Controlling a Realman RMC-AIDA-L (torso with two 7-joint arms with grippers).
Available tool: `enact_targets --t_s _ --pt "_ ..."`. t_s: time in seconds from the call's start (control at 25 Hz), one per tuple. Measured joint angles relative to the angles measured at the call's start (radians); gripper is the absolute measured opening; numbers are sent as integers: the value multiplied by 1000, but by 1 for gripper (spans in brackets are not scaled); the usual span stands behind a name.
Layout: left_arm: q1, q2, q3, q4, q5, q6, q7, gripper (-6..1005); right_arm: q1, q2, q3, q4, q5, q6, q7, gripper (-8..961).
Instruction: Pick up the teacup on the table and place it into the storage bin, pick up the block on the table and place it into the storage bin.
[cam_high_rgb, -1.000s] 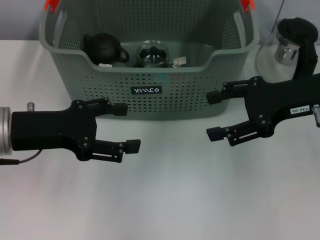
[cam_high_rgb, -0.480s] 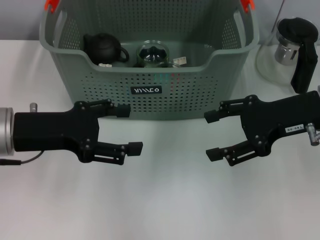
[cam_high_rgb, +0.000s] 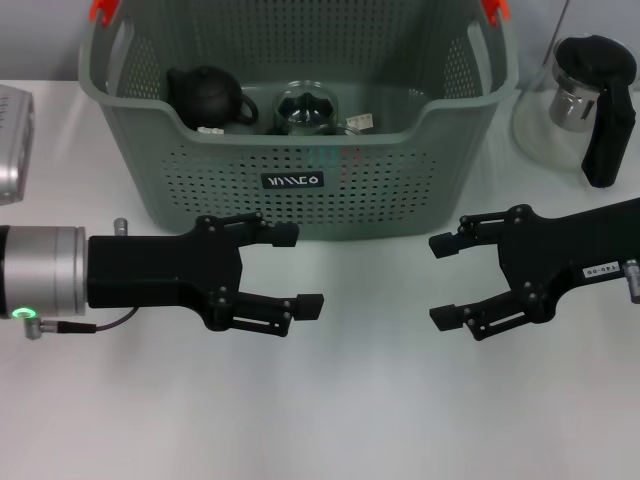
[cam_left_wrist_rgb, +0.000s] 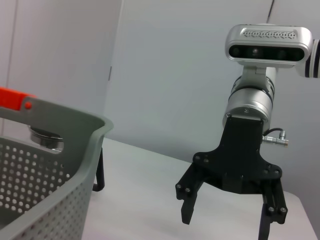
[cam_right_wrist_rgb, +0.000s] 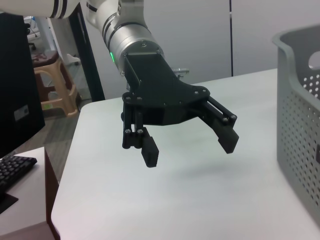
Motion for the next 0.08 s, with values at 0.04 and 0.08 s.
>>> enact_targets --t_s 0.04,0.08 --pt "-5 2 6 -8 0 -5 2 951 -2 -2 -1 0 0 0 0 911" --pt "-8 3 10 -12 1 -8 3 951 -4 -3 -2 0 -2 1 0 911"
